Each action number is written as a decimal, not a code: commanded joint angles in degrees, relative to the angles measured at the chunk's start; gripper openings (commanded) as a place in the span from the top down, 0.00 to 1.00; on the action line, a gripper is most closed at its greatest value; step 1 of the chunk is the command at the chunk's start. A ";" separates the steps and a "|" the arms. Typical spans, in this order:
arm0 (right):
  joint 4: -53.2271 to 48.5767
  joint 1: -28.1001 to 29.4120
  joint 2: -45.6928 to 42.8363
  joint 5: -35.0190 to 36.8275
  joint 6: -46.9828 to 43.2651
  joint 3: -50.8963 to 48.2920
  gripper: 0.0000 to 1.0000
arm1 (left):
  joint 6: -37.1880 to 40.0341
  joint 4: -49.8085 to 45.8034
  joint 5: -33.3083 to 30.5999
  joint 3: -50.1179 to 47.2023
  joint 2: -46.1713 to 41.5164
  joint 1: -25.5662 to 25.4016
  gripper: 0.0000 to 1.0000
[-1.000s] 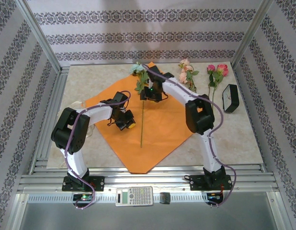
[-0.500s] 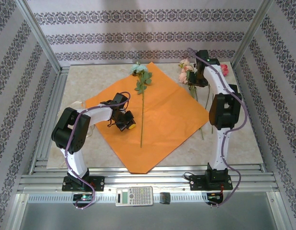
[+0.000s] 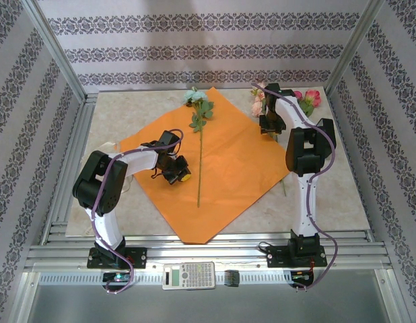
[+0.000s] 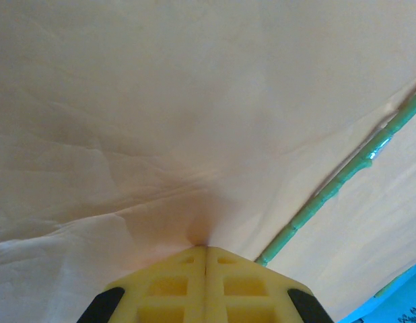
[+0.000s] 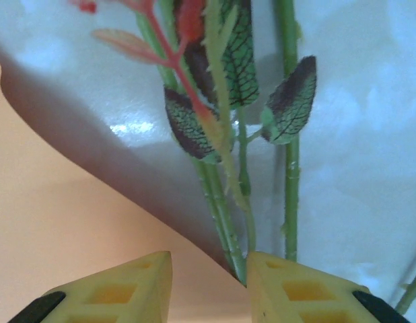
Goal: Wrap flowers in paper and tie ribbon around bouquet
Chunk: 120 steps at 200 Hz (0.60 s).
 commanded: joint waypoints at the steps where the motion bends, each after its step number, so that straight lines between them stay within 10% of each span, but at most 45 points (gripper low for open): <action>1: -1.05 -0.52 0.82 2.71 -0.65 2.14 0.66 | 0.04 -0.56 0.41 0.39 0.72 -0.33 1.00; 120: -4.90 -1.29 8.56 4.86 0.42 10.01 0.72 | 0.65 -2.32 0.79 1.33 0.98 -0.46 1.00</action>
